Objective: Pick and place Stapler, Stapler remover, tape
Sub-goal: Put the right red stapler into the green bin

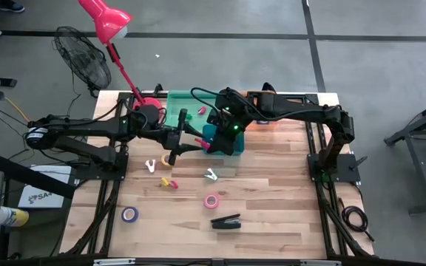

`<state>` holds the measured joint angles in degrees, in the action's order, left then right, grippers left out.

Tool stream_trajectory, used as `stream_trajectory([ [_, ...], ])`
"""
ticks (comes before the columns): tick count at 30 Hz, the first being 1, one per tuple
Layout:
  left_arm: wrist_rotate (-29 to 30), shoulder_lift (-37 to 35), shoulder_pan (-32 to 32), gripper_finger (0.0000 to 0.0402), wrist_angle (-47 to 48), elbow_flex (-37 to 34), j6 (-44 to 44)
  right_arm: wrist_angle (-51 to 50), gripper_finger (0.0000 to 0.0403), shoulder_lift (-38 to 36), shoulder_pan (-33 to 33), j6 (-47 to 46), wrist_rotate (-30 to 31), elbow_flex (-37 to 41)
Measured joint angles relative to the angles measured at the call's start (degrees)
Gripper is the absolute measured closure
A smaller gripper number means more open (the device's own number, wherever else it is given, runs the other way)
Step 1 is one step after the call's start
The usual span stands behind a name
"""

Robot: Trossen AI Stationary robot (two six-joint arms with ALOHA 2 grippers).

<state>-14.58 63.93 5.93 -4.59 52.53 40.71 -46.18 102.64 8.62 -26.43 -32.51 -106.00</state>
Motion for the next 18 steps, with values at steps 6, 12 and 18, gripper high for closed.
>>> stream_trajectory([
  [6,-0.1,0.1,-0.1,0.0218,0.0,0.0,1.6,1.1,0.0338,0.0,0.0,-0.6,-1.1,0.0],
  [12,0.0,0.1,-1.2,0.0218,0.0,0.0,1.6,2.5,0.0338,0.0,0.0,-1.6,-1.1,0.0],
  [18,0.2,0.1,-1.2,0.0220,0.0,0.0,1.7,3.7,0.0338,0.0,0.0,-1.8,-1.0,0.0],
])
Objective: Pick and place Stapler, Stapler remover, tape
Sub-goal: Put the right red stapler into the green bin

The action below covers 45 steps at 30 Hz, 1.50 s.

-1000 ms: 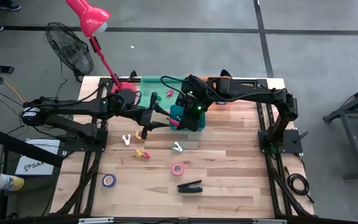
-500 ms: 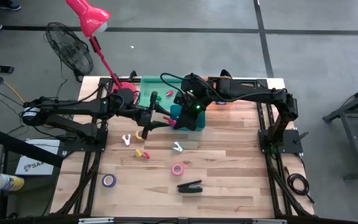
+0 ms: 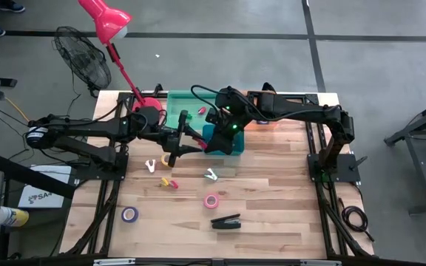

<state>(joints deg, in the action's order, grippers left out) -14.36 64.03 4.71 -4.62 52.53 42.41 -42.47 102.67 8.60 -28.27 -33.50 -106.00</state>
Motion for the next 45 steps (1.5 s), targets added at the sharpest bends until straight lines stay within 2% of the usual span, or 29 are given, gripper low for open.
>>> stream_trajectory([
  [4,0.1,0.0,0.0,0.0240,0.0,0.0,0.0,0.3,0.0338,0.0,0.0,-0.2,0.0,0.0],
  [13,-0.6,0.0,0.0,0.0331,0.1,0.0,0.0,-0.1,0.0338,0.0,0.0,-0.2,0.1,0.0],
  [16,-1.6,0.0,0.0,0.0350,0.1,0.0,0.0,-0.1,0.0338,0.0,-0.1,-0.3,0.0,0.0],
  [23,-1.6,0.0,0.0,0.0348,0.1,0.0,-0.1,-0.1,0.0337,0.0,-0.1,-0.2,0.4,0.0],
  [28,-1.5,0.0,0.0,0.0347,0.6,0.0,-0.3,0.2,0.0313,0.0,0.0,-0.2,0.7,0.0],
  [35,2.5,0.0,0.1,0.0347,1.9,0.0,-0.9,0.1,0.0283,0.1,0.5,-1.3,1.2,0.0],
  [45,11.3,0.0,0.1,0.0347,3.6,0.0,-2.6,-2.4,0.0280,0.0,3.1,-1.3,2.3,0.0],
])
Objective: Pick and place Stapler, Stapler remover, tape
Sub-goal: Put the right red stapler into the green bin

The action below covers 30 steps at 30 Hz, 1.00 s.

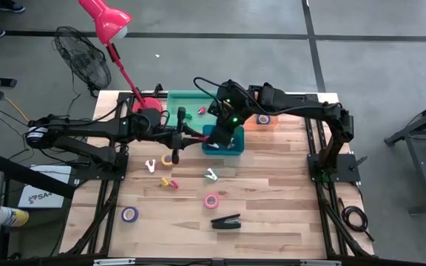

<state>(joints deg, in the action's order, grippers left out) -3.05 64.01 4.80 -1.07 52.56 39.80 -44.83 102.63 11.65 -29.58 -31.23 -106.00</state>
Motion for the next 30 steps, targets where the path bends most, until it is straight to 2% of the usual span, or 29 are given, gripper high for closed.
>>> stream_trajectory([
  [6,6.6,0.0,0.0,0.0346,1.2,0.0,-0.1,-2.7,0.0279,-1.8,1.9,0.1,2.6,0.0],
  [9,13.4,0.1,0.3,0.0346,2.3,0.0,-0.2,-4.9,0.0279,-3.3,2.8,0.1,5.2,0.0],
  [12,18.6,0.4,2.5,0.0346,3.5,0.0,-2.2,-7.9,0.0279,-5.2,3.6,0.1,9.6,0.0],
  [15,18.6,1.0,6.6,0.0346,6.9,-0.1,-8.0,-10.5,0.0279,-7.0,4.1,0.1,16.3,0.0],
  [21,10.9,5.1,16.8,0.0346,8.8,0.0,-23.0,-14.3,0.0279,-9.5,4.1,-0.2,26.0,0.0],
  [30,-5.3,15.5,30.2,0.0346,8.6,0.0,-46.0,-19.1,0.0279,-10.1,4.1,-0.1,29.8,0.0],
])
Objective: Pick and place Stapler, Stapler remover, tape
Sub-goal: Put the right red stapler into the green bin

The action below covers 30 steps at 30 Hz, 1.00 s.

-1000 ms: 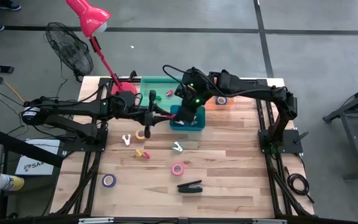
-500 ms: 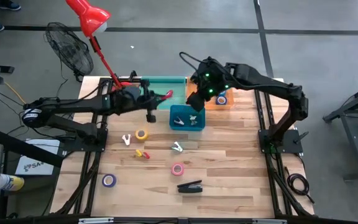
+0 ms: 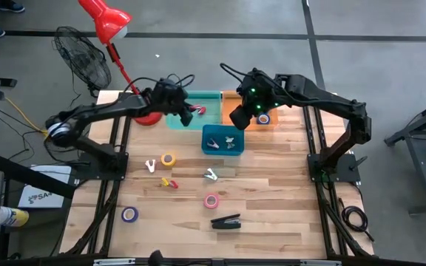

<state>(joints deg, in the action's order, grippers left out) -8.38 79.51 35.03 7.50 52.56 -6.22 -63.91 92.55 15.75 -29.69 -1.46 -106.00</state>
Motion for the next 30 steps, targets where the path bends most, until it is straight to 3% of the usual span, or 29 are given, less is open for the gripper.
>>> stream_trajectory([
  [5,-7.8,6.3,5.8,0.0346,-0.1,0.0,-12.8,-1.7,0.0279,0.0,0.0,0.1,1.5,0.0],
  [11,-12.2,12.4,10.8,0.0346,-1.0,0.0,-23.2,-3.4,0.0279,0.0,0.0,0.2,3.2,0.0],
  [21,-9.9,15.3,16.3,0.0346,-0.6,0.0,-32.9,-3.6,0.0279,0.0,0.0,1.7,5.3,0.0],
  [26,-8.1,15.3,17.2,0.0344,1.6,0.0,-33.3,-3.6,0.0279,0.0,0.0,2.0,5.7,0.0],
  [30,-6.4,15.3,17.1,0.0314,3.2,0.0,-32.6,-3.6,0.0279,0.0,0.0,2.7,7.0,0.0],
])
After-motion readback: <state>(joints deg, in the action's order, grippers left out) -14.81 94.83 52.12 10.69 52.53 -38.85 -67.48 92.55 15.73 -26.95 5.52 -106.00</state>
